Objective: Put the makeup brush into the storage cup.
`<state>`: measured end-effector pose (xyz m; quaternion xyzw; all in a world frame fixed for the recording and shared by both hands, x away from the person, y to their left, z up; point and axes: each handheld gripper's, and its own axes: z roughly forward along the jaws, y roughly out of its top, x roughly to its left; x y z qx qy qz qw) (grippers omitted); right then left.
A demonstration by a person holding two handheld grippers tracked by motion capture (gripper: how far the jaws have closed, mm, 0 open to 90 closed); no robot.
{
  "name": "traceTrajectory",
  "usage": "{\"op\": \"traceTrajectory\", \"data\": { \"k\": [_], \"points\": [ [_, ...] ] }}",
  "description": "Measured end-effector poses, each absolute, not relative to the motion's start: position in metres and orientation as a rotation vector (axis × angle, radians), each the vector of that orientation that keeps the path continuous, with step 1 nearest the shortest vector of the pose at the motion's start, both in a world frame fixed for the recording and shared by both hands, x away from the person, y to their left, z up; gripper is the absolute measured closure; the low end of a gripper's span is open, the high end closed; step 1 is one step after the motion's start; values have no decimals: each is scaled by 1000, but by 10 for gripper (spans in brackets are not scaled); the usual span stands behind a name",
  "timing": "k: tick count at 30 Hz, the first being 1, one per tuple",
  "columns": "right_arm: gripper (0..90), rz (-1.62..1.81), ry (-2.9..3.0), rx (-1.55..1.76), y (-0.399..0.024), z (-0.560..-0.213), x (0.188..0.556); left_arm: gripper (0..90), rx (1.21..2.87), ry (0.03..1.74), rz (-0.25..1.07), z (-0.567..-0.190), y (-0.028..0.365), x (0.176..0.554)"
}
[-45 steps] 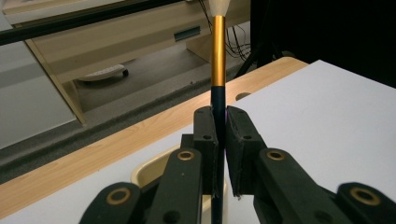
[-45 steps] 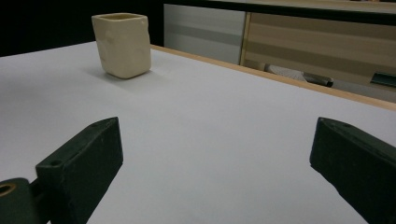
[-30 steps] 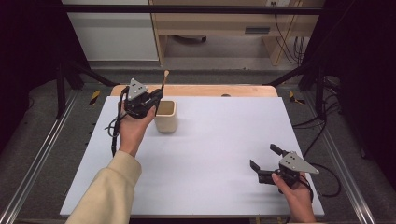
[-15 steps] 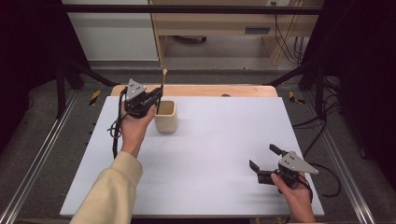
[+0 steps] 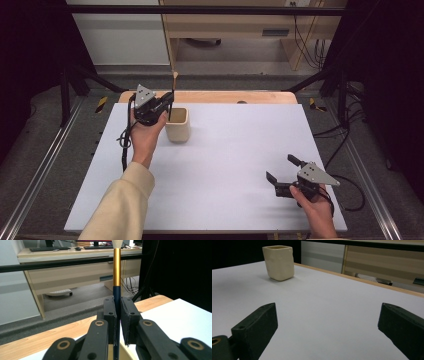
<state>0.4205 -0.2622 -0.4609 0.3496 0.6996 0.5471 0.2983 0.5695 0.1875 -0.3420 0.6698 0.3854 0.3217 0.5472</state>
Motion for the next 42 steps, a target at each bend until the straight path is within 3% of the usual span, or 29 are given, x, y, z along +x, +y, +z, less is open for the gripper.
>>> {"op": "traceTrajectory", "data": {
  "k": [42],
  "points": [
    [32, 1459, 1879, 920, -260, -462, 421, 827, 1546, 934, 798, -360, 187, 579]
  ]
}}
